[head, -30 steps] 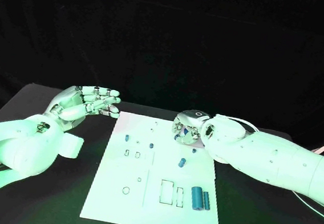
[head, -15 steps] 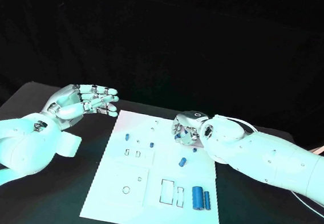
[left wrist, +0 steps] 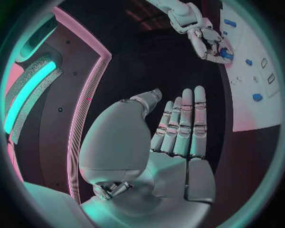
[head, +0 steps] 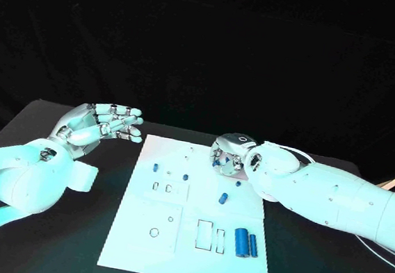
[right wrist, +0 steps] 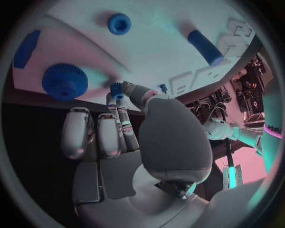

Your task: Assemble the parts on the task board

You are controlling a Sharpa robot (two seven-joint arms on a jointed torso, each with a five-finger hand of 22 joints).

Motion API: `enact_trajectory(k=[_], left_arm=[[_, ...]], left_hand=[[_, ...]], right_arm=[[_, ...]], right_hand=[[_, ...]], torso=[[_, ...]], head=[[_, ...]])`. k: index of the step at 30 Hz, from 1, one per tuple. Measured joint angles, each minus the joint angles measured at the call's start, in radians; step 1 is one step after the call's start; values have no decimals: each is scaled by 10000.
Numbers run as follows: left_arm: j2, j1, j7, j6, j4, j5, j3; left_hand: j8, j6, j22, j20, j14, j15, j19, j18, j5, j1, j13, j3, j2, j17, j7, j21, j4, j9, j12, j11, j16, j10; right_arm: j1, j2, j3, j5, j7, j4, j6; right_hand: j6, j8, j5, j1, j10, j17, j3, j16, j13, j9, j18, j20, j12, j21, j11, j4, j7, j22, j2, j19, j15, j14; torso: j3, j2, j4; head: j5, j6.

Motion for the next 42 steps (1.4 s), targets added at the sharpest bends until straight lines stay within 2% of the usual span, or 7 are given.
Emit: enact_trajectory(k=[3, 9, 13, 20, 24, 33, 42], left_arm=[[1, 0, 0, -2, -5, 0, 0], [3, 1, -5, -7, -15, 0, 0], [12, 1, -7, -7, -22, 0, 0], [36, 2, -11, -2, -37, 0, 0], [80, 3, 8, 0, -40, 1, -1], [156, 3, 89, -7, -52, 1, -1], [158, 63, 90, -12, -35, 1, -1]], left_hand=[[0, 0, 2, 0, -1, 0, 0, -1, 0, 0, 0, 0, 0, 37, 0, 0, 0, 0, 0, 0, 0, 0], [0, 0, 3, 0, -1, 0, 0, 0, 0, 0, 0, 0, 0, 42, 0, 0, 0, 0, 0, 0, 0, 0], [0, 0, 3, 0, -1, 0, 0, 0, 0, 0, 0, 0, 0, 44, 0, 0, 0, 0, 0, 0, 0, 0], [0, 0, 6, 0, -1, 0, 0, 0, 0, 0, 0, 0, 0, 52, 0, 0, 0, 0, 0, 0, 0, 0], [0, 0, 6, 0, -1, 0, 0, 0, 0, 0, 0, 0, 0, 53, 0, 0, 0, 0, 0, 0, 0, 0], [0, 0, 8, 0, -1, 0, 0, 0, 0, 0, 0, 0, 0, 59, 0, 0, 0, 0, 0, 0, 0, 0], [0, 0, 9, 0, -2, 0, 0, -1, 0, 0, 0, 0, 0, 64, 0, 1, 0, 0, 0, 0, 0, 0]], right_arm=[[2, -40, 6, -32, -28, 142, -264], [47, 44, 33, -121, -272, 240, -860], [67, 339, 46, -196, -469, 80, -1310], [69, 958, 52, -267, -758, -492, -1758], [56, 1280, 58, -275, -896, -828, -1896], [-98, 1700, 59, -253, -988, -1282, -1979], [-190, 1901, 58, -276, -1023, -1541, -1968]], right_hand=[[20, 1, 0, 0, 2, 0, -1, 1, 0, 62, -140, -34, 0, 7, -1, -2, -20, 139, 0, 39, 0, 0], [110, 1, -2, 0, 48, -1, 107, 16, -1, 92, -142, -36, -74, 237, -24, -113, -9, 325, 0, 39, -1, 0], [110, 2, -3, 0, 50, 0, 107, 48, -1, 103, -145, -61, -75, 237, -22, -113, -9, 336, 0, 133, -1, 0], [110, 2, -3, 0, 49, 0, 108, 50, -1, 142, -143, -86, -75, 238, -22, -114, -9, 392, 0, 161, -1, 0], [110, 2, -3, 0, 49, 0, 108, 50, -1, 143, -143, -85, -75, 238, -22, -114, -9, 392, 0, 161, -2, 0], [110, 2, -3, 0, 49, -1, 107, 50, -1, 152, -143, -55, -75, 238, -22, -114, -9, 407, 0, 197, -2, 0], [110, 2, -3, -1, 49, -1, 107, 51, -1, 172, -143, -55, -76, 239, -23, -114, -9, 414, 0, 199, -2, 0]], torso=[[-5, 6, 3], [-18, 12, 20], [-18, 25, 37], [-26, 43, 66], [-32, 53, 93], [-62, 55, 201], [-87, 90, 237]], head=[[-7, 22], [-33, 89], [-40, 129], [-58, 144], [-74, 155], [-96, 111], [-97, 123]])
